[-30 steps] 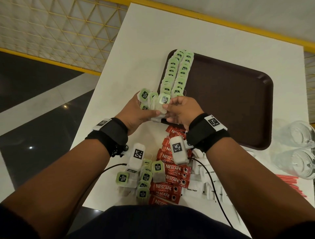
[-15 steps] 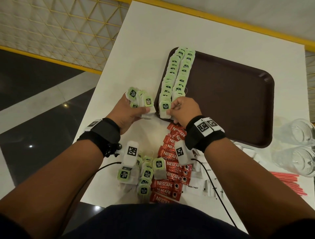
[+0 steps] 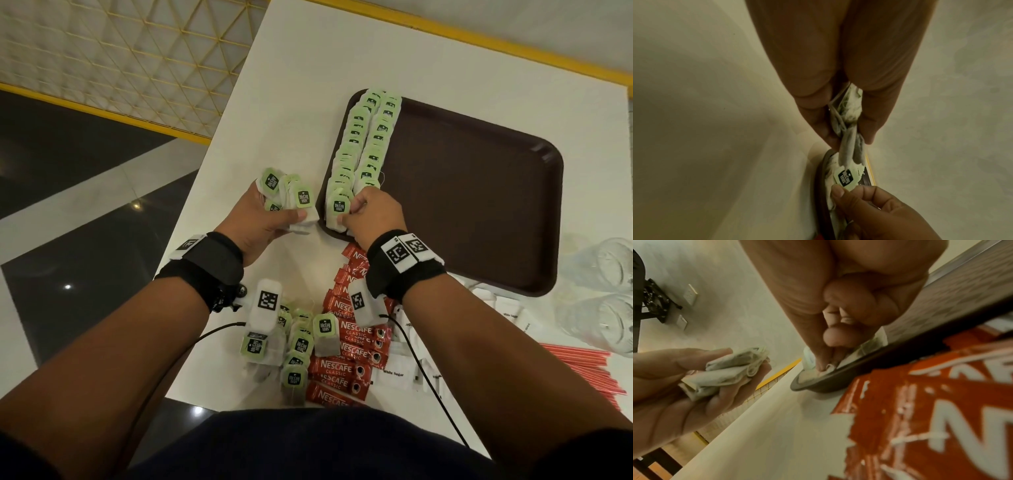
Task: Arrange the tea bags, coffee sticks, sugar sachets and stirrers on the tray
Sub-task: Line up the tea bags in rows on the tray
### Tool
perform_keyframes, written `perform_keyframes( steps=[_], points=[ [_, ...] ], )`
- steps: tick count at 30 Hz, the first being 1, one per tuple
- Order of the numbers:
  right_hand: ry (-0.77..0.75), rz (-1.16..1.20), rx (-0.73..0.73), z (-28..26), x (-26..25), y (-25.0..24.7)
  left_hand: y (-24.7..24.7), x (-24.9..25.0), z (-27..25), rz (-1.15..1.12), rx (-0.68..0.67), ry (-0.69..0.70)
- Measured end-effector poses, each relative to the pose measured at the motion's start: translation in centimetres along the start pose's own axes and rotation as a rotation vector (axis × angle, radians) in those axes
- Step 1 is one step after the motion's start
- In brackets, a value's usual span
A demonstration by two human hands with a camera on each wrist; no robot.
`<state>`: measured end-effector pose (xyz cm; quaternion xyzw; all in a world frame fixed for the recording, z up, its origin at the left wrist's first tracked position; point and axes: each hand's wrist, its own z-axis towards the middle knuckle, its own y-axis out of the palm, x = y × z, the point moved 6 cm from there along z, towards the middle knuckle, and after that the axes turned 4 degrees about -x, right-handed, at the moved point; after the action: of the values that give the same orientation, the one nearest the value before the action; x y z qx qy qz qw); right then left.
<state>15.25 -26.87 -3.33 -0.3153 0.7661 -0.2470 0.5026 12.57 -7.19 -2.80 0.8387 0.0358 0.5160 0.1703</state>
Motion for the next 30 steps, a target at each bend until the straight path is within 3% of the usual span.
perform_keyframes(
  steps=[6,12,20,24,30],
  points=[
    [-0.065,0.135,0.044,-0.9,-0.8,-1.6,0.4,-0.2,0.3,0.012,-0.006,-0.025],
    [-0.074,0.407,-0.231,-2.3,-2.0,-0.8,2.9,0.3,1.0,0.061,-0.121,-0.005],
    [0.054,0.650,-0.184,-2.4,0.6,-1.4,3.5,-0.4,1.7,0.008,-0.132,-0.020],
    [0.126,0.499,-0.137,-2.3,2.9,-1.9,2.6,-0.3,1.8,-0.031,-0.056,-0.019],
    [0.128,0.180,-0.092,-1.7,4.2,-1.5,2.6,-0.1,2.0,-0.025,-0.081,-0.014]
  ],
)
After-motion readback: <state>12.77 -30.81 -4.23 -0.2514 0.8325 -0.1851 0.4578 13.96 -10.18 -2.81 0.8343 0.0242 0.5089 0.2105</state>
